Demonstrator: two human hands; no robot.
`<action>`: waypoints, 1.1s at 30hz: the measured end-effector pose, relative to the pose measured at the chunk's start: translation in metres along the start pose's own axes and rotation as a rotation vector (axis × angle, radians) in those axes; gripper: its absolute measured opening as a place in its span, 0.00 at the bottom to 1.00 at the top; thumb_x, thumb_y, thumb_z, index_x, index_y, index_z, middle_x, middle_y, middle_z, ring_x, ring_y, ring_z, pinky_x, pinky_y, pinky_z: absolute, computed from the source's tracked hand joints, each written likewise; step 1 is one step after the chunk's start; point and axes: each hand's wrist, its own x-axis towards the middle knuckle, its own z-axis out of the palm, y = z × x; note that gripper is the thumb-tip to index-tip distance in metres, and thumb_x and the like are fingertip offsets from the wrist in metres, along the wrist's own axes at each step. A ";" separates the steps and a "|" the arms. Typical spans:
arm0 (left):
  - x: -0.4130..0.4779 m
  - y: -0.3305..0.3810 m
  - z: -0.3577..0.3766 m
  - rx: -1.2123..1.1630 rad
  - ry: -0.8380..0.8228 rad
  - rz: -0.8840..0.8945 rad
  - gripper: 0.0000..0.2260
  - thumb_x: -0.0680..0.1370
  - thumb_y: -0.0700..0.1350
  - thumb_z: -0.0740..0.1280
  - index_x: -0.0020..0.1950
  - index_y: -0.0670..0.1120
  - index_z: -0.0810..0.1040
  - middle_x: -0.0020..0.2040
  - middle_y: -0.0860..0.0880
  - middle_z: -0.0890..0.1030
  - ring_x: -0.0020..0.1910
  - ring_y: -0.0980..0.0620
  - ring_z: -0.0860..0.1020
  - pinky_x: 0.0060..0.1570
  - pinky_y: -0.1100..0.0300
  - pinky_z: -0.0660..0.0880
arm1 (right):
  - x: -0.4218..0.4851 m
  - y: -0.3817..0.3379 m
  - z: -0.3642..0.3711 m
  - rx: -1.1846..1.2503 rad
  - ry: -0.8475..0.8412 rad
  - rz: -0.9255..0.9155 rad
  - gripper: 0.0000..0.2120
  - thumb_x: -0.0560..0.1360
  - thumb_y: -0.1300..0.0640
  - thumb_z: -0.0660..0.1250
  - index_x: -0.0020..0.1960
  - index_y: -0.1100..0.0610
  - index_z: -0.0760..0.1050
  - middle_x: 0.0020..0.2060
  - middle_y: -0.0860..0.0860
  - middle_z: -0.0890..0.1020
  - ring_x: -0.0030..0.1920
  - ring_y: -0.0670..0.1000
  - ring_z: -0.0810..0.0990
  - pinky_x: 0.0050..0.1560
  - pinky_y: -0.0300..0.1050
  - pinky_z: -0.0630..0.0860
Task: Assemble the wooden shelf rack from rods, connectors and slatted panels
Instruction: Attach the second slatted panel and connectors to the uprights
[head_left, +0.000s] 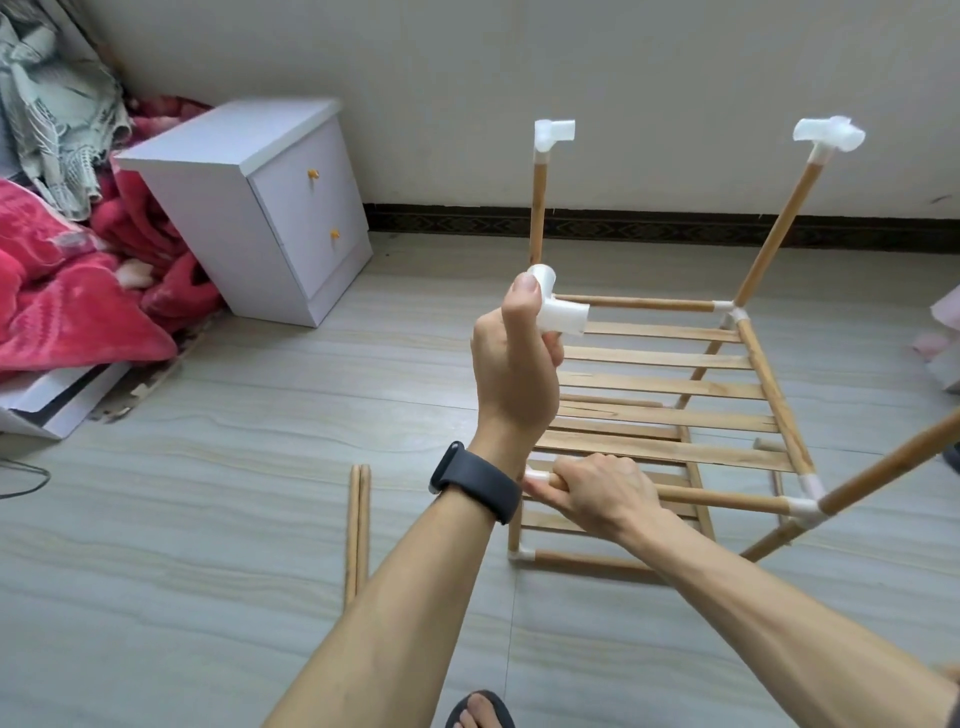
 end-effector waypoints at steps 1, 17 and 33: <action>0.002 0.000 0.001 -0.015 0.006 -0.003 0.19 0.71 0.64 0.55 0.24 0.57 0.71 0.22 0.57 0.63 0.23 0.56 0.62 0.25 0.63 0.60 | 0.001 0.001 0.001 0.005 0.007 -0.006 0.40 0.65 0.19 0.27 0.34 0.50 0.62 0.27 0.45 0.70 0.30 0.52 0.69 0.29 0.48 0.61; 0.008 0.004 -0.008 -0.142 -0.176 -0.219 0.26 0.78 0.68 0.53 0.42 0.47 0.75 0.27 0.52 0.68 0.26 0.56 0.66 0.28 0.63 0.62 | -0.001 0.004 -0.009 -0.061 -0.048 -0.051 0.38 0.70 0.21 0.29 0.37 0.48 0.64 0.29 0.45 0.71 0.34 0.53 0.73 0.34 0.49 0.70; 0.027 0.021 -0.001 0.017 -0.151 -0.107 0.09 0.74 0.49 0.58 0.37 0.47 0.71 0.39 0.48 0.70 0.40 0.46 0.68 0.26 0.62 0.64 | 0.007 0.001 -0.009 -0.072 -0.059 -0.040 0.39 0.67 0.21 0.27 0.39 0.48 0.64 0.36 0.47 0.77 0.39 0.54 0.78 0.35 0.50 0.67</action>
